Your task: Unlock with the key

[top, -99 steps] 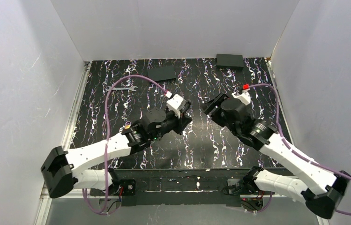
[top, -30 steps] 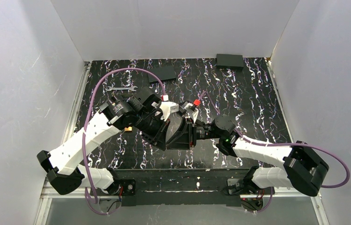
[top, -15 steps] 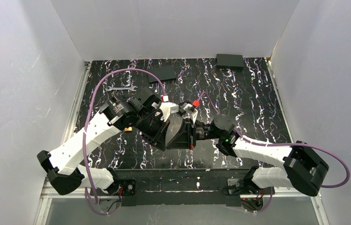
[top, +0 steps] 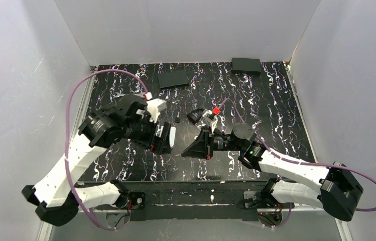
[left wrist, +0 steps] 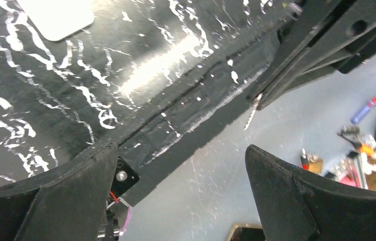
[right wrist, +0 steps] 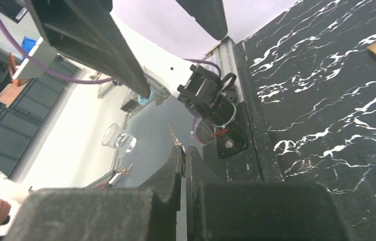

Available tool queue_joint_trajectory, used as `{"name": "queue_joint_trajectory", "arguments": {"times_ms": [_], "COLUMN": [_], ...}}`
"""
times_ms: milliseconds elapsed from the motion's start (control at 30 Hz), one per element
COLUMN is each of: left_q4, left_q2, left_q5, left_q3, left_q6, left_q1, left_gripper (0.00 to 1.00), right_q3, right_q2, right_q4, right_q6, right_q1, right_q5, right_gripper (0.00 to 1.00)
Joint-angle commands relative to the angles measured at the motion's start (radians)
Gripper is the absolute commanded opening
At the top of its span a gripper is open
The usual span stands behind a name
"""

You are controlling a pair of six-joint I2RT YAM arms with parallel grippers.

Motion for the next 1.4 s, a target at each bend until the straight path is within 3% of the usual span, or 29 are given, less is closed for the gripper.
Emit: {"name": "queue_joint_trajectory", "arguments": {"times_ms": [0,200,400,567,600,700,1000,1367], "left_q4": [0.015,0.031,0.046,0.106,0.143,0.189,0.266,0.342], "left_q2": [-0.072,-0.087,-0.027,0.079,0.167,0.255,0.493,0.646], "left_q5": [-0.196,-0.365,-0.428,-0.426,-0.433,-0.442,-0.379,-0.338], "left_q3": [-0.047,-0.129,-0.201,-0.259,-0.273,-0.280,-0.226,-0.194], "left_q6": [-0.045,-0.077,-0.112,-0.090,-0.062,-0.036,0.058,0.097], "left_q1": [0.023,0.065,0.203,0.343,0.391,0.420,0.555,0.596], "left_gripper": [0.98,0.98,0.98,0.98,0.98,0.98,0.88,0.79], "right_q3": [-0.011,0.012,0.026,0.029,0.039,0.043,0.043,0.017], "right_q2": [-0.044,-0.049,-0.040,-0.051,-0.050,-0.046,-0.078,-0.158], "right_q4": [-0.078,-0.203,-0.294,-0.405,-0.487,-0.536,-0.596,-0.672], "right_q6": [-0.056,-0.108,-0.129,-0.133,-0.131,-0.126,-0.128,-0.148], "right_q1": [0.008,0.008,0.008,0.008,0.008,0.008,0.008,0.008], "right_q5": [0.092,0.171,0.246,0.385,0.476,0.531,0.570,0.606], "right_gripper": [0.01,0.01,0.01,0.01,0.01,0.01,0.01,0.01]}}
